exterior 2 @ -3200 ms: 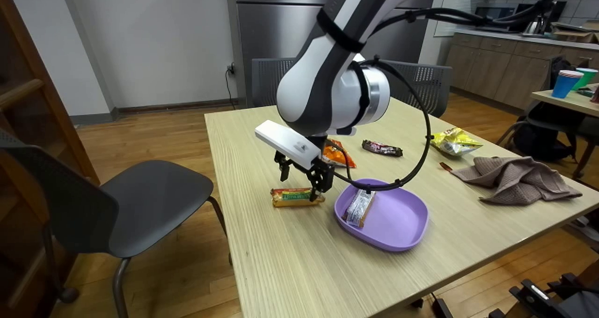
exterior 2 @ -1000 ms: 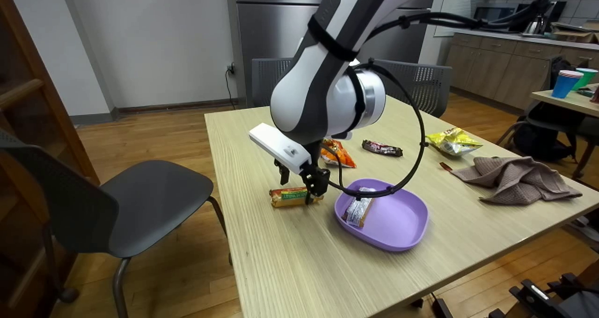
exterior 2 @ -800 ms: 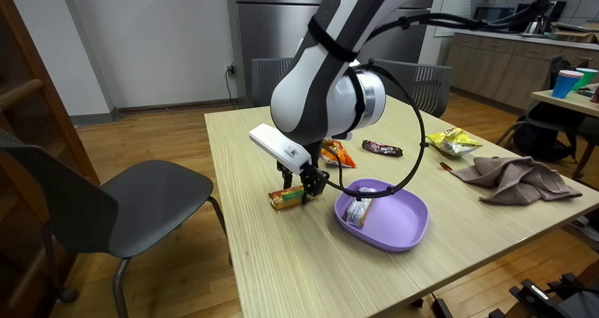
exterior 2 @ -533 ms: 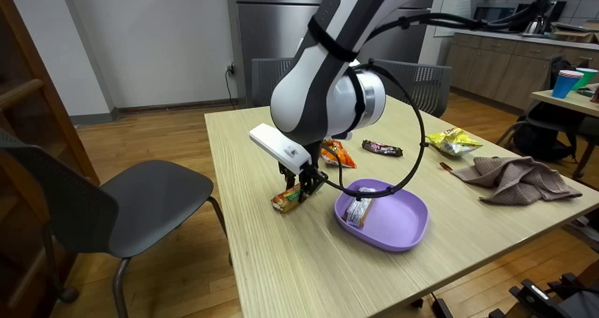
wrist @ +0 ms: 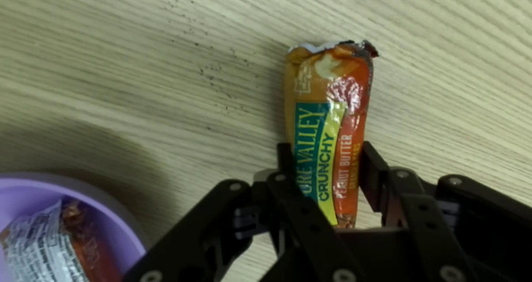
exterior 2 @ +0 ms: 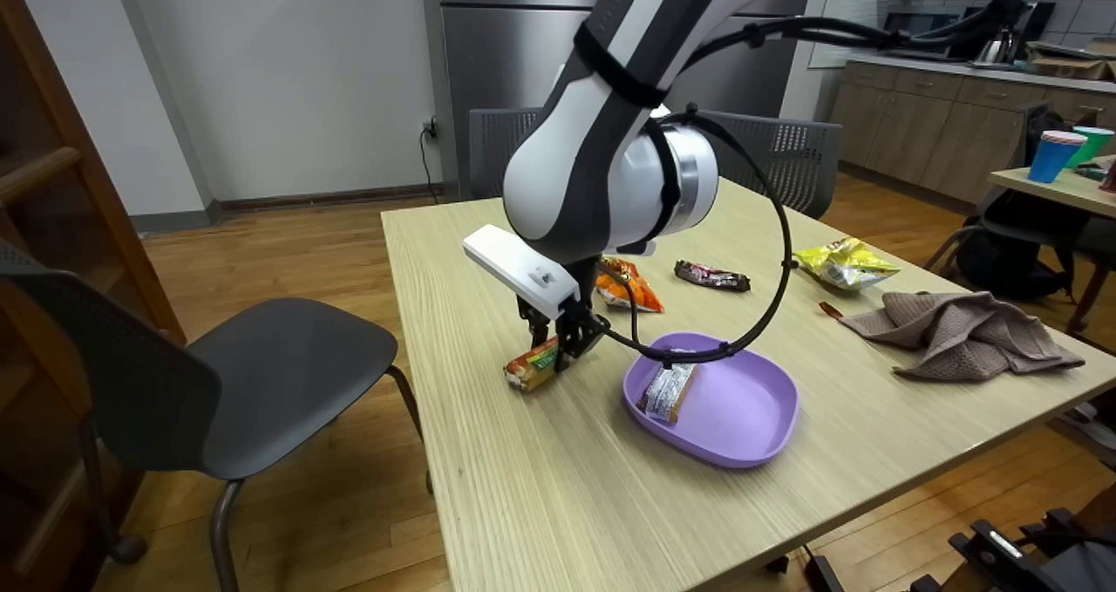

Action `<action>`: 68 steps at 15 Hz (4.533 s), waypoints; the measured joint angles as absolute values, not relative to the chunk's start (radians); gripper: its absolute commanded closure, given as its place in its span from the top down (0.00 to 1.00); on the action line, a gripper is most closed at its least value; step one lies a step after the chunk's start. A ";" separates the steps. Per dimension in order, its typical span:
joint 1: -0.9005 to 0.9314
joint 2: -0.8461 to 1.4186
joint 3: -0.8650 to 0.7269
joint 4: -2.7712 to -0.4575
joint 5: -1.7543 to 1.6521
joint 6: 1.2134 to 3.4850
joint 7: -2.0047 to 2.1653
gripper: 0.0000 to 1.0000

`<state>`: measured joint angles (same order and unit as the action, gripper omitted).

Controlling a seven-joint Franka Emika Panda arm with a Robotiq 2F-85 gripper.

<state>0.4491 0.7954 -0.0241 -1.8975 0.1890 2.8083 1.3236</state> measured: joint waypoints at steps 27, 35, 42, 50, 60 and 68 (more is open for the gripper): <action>0.344 0.544 -0.040 -2.145 0.134 2.611 1.213 0.16; 0.314 0.493 -0.043 -2.256 0.130 2.611 1.213 0.16; 0.280 0.484 -0.045 -2.304 0.130 2.616 1.209 0.16; 0.242 0.487 -0.033 -2.309 0.133 2.622 1.163 0.16; 0.225 0.528 0.001 -2.287 0.145 2.647 1.072 0.16; 0.225 0.545 0.005 -2.261 0.145 2.648 1.049 0.74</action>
<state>0.2252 0.5450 0.0052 -2.2611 0.1455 2.6479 1.0485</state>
